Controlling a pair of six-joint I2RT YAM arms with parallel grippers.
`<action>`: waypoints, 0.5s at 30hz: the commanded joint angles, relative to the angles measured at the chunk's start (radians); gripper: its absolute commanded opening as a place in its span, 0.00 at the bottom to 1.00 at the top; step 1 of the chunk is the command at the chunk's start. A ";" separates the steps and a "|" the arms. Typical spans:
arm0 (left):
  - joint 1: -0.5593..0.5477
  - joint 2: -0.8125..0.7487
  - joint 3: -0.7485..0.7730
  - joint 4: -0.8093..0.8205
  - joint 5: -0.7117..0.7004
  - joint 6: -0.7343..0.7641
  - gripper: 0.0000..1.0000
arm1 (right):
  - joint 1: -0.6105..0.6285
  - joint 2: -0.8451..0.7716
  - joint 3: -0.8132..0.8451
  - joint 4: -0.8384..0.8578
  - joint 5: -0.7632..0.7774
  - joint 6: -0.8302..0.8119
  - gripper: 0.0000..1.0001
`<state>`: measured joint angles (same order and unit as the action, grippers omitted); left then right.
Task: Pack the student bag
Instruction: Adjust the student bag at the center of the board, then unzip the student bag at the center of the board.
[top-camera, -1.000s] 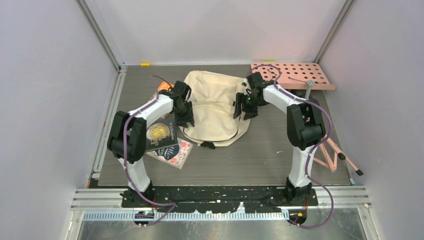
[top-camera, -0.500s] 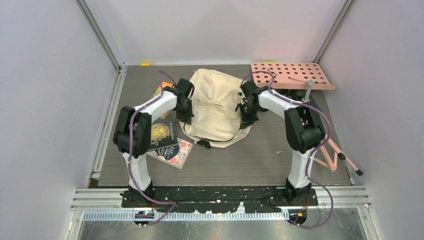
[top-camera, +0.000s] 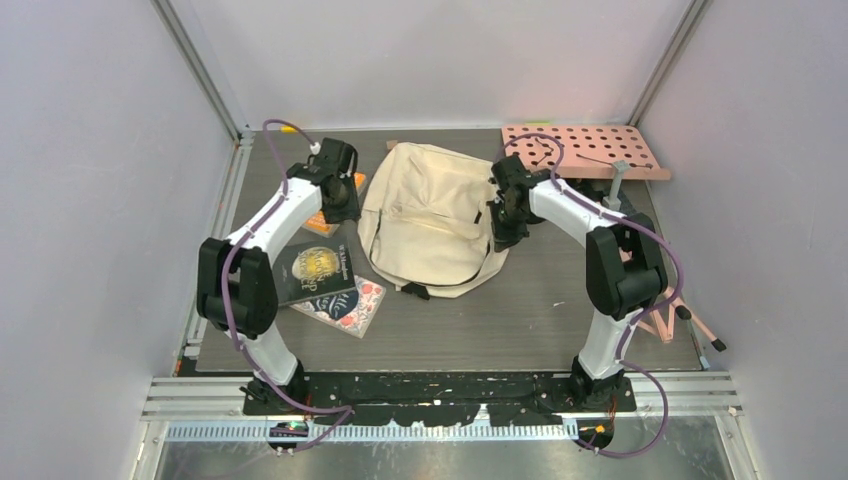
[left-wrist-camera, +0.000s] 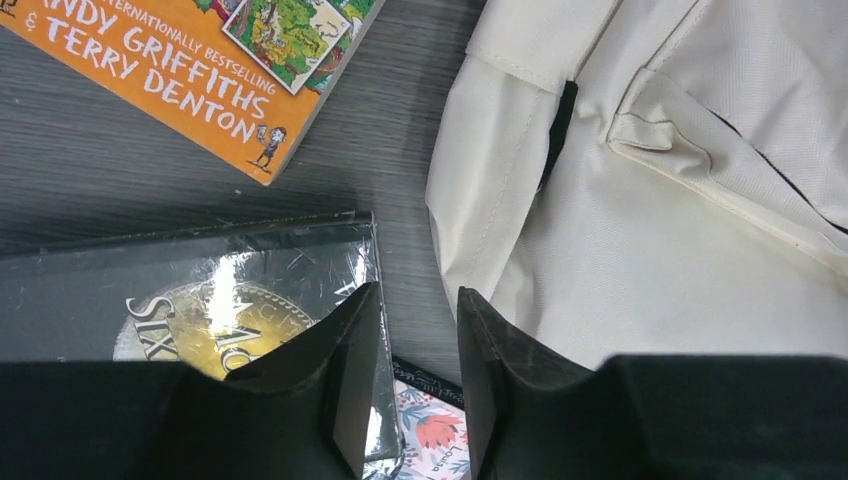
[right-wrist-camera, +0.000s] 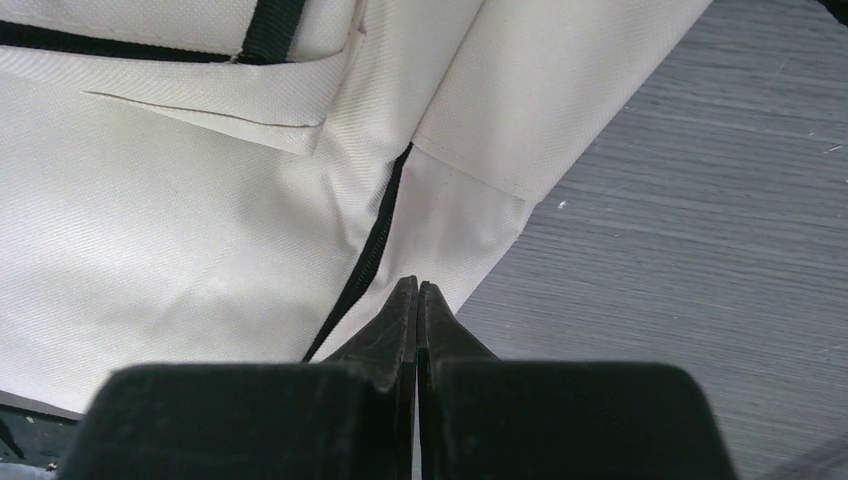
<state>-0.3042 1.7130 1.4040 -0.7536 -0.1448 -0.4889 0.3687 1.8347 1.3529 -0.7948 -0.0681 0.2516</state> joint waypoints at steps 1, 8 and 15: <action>0.014 -0.005 0.004 0.036 0.076 0.019 0.40 | -0.005 -0.054 -0.010 -0.009 0.027 0.009 0.01; 0.013 0.074 0.018 0.145 0.229 0.044 0.58 | -0.041 -0.077 -0.034 0.012 0.027 0.035 0.01; 0.013 0.208 0.091 0.105 0.209 0.088 0.59 | -0.050 -0.109 0.011 0.014 0.036 0.060 0.12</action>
<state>-0.2905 1.8736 1.4281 -0.6518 0.0544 -0.4412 0.3183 1.7988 1.3190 -0.7937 -0.0502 0.2878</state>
